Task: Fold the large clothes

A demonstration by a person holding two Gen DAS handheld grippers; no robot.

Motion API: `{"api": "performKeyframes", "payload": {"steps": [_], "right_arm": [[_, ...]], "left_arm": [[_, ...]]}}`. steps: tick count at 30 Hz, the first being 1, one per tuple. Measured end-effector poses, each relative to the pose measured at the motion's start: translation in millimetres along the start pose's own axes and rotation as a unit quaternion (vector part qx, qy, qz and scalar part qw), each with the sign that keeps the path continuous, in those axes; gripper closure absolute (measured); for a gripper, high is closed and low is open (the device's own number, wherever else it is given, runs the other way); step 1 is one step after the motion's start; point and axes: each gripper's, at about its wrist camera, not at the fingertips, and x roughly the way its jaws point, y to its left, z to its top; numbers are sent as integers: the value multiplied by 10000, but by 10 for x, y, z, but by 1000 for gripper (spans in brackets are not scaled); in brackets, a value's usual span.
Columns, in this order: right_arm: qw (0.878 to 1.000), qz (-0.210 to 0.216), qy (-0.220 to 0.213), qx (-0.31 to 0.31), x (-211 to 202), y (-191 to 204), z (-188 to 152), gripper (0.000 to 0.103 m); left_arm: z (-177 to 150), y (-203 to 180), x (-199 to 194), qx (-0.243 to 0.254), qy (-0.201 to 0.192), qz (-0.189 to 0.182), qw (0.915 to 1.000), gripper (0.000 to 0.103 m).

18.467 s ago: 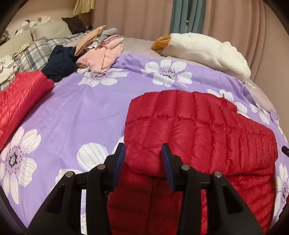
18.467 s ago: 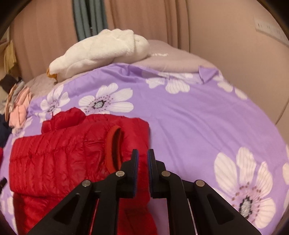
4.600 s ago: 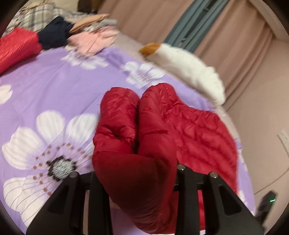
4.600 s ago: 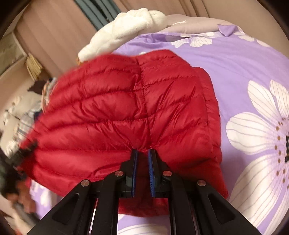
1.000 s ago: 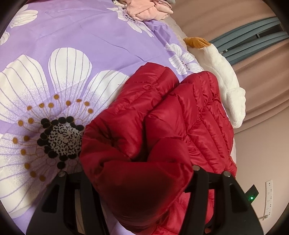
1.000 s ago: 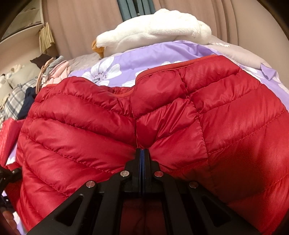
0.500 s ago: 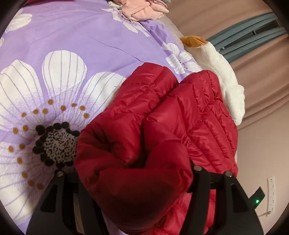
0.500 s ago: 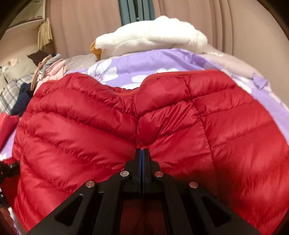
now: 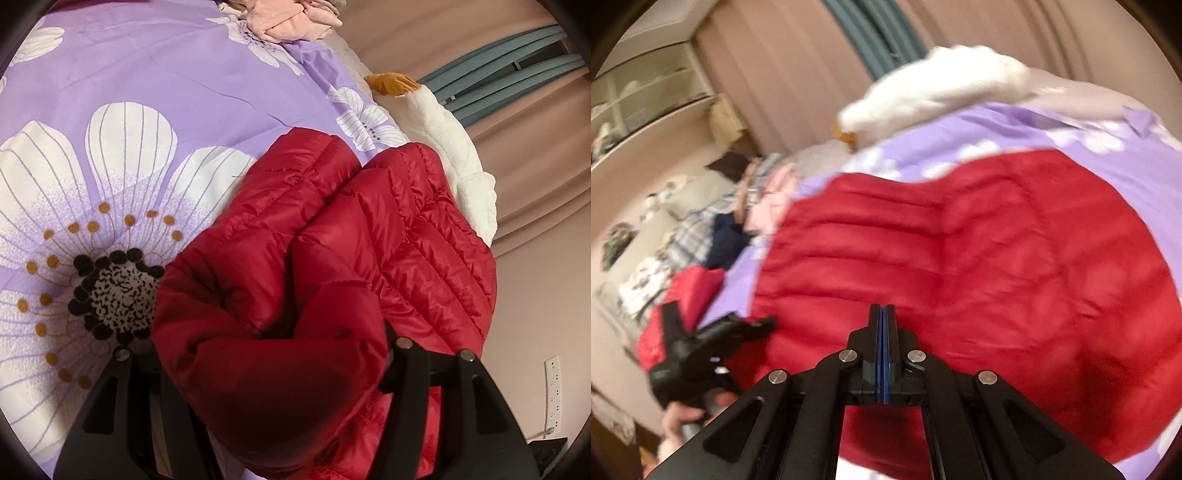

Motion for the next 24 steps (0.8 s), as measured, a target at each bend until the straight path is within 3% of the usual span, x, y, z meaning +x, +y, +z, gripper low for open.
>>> {"api": "performKeyframes", "payload": {"steps": [3, 4, 7, 15, 17, 20, 24], "right_arm": [[9963, -583, 615, -115, 363, -29, -85, 103], [9960, -583, 673, 13, 446, -112, -164, 103], [9970, -586, 510, 33, 514, -231, -316, 103], [9874, -1198, 795, -661, 603, -7, -211, 103], [9883, -1105, 898, -547, 446, 32, -192, 103], [9932, -643, 959, -130, 158, -87, -250, 103], [9874, -687, 1346, -468, 279, -167, -459, 103]], "left_arm": [[9, 12, -5, -6, 43, -40, 10000, 42], [12, 13, -7, 24, 50, -52, 10000, 41], [-4, 6, -12, 143, 32, -47, 9999, 41], [-34, -20, -10, 186, -28, 59, 9998, 42], [-26, -7, -12, 169, 3, 17, 9999, 42], [-33, -5, -23, 170, 13, 22, 9999, 42], [-76, -56, -22, 244, -34, 77, 9997, 40]]}}
